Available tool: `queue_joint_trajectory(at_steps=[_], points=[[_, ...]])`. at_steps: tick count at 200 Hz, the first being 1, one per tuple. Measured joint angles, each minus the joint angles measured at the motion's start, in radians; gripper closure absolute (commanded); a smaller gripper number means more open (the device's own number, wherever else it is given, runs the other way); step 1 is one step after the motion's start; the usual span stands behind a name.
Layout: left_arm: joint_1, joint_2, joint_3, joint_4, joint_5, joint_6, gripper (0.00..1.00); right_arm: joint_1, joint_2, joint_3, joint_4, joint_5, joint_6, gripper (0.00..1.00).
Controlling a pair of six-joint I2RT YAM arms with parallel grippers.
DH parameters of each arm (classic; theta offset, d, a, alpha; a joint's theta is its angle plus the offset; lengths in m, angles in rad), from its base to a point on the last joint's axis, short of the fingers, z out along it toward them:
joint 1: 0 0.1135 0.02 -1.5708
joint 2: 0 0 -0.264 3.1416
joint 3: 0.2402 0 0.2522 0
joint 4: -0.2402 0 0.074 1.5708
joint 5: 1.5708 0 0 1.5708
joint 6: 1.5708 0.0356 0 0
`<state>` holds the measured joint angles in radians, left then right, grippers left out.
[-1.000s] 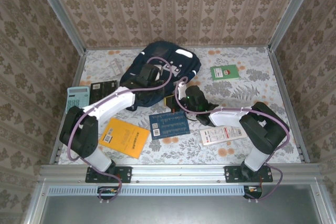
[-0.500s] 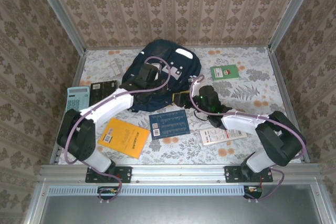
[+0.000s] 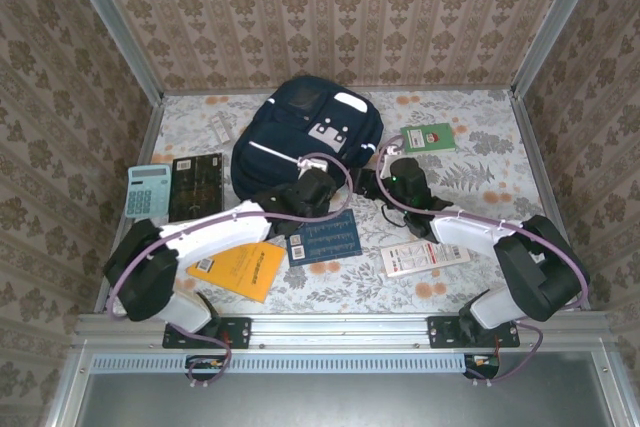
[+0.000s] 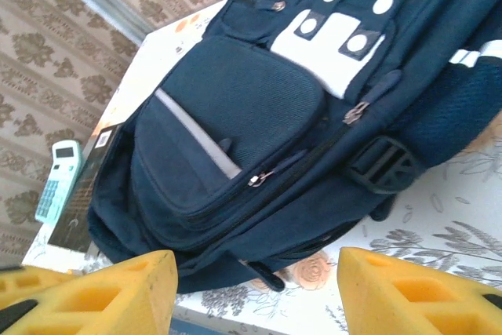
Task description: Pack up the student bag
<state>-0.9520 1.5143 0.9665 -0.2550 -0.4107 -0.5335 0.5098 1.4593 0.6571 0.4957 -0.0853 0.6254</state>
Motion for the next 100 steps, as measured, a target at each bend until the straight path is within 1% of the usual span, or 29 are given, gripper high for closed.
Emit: queue_joint_trajectory(at_steps=[20, 53, 100], points=[[-0.021, 0.102, 0.02, -0.017, -0.027, -0.055, 0.64, -0.013, -0.023, -0.011, -0.008, 0.013, 0.008, 0.42], [-0.032, 0.271, 0.118, -0.072, -0.066, -0.146, 0.62, -0.017, -0.04, -0.013, -0.008, 0.031, 0.008, 0.42], [-0.014, 0.353, 0.174, -0.086, -0.088, -0.275, 0.61, -0.019, -0.05, -0.019, -0.015, 0.044, 0.008, 0.41]])
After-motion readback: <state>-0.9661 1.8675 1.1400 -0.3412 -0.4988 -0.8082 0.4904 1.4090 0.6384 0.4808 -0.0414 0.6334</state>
